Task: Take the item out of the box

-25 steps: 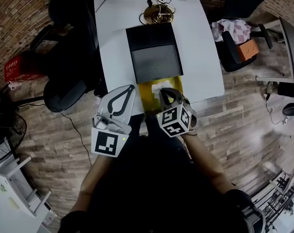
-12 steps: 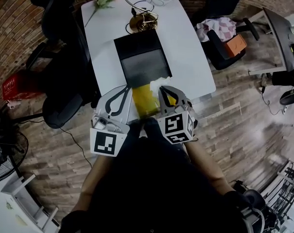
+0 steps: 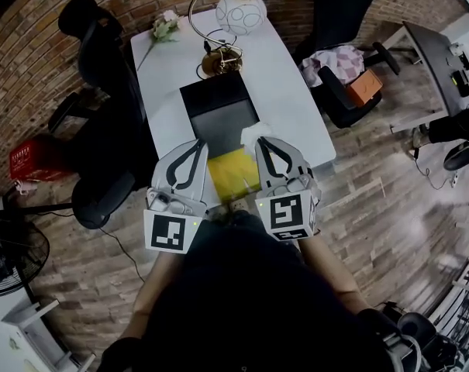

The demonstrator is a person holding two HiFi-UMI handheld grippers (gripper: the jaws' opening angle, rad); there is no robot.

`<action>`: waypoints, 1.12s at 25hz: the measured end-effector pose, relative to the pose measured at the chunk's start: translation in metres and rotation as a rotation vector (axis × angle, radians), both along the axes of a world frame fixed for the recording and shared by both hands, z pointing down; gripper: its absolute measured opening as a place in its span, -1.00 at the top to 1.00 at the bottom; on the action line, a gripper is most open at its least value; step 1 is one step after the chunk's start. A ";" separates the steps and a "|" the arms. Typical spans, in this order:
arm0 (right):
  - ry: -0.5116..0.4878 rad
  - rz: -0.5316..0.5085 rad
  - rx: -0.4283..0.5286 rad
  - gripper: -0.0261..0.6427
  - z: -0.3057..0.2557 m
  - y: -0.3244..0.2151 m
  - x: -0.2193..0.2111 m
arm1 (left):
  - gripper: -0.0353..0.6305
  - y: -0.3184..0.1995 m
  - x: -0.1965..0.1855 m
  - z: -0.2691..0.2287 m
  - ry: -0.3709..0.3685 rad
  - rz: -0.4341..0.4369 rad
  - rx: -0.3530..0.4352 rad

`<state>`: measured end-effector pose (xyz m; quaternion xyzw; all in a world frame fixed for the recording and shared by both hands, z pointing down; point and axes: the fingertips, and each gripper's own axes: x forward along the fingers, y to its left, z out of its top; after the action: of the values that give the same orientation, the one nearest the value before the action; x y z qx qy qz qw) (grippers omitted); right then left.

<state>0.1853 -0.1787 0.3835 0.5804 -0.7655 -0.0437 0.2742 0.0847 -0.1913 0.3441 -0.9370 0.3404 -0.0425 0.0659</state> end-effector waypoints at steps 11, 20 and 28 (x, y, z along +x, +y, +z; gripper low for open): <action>-0.011 -0.017 0.241 0.86 -0.076 -0.002 -0.007 | 0.86 -0.002 -0.007 -0.045 0.038 -0.036 0.093; -0.099 0.009 0.388 0.86 -0.119 0.001 -0.013 | 0.86 -0.009 -0.019 -0.076 0.069 -0.076 0.103; -0.250 0.097 0.461 0.86 -0.136 0.008 -0.014 | 0.86 -0.010 -0.038 -0.088 0.082 -0.085 0.097</action>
<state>0.1715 -0.1707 0.2478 0.6646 -0.7344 -0.1318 0.0398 0.0466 -0.2011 0.2562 -0.9184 0.3839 0.0099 0.0953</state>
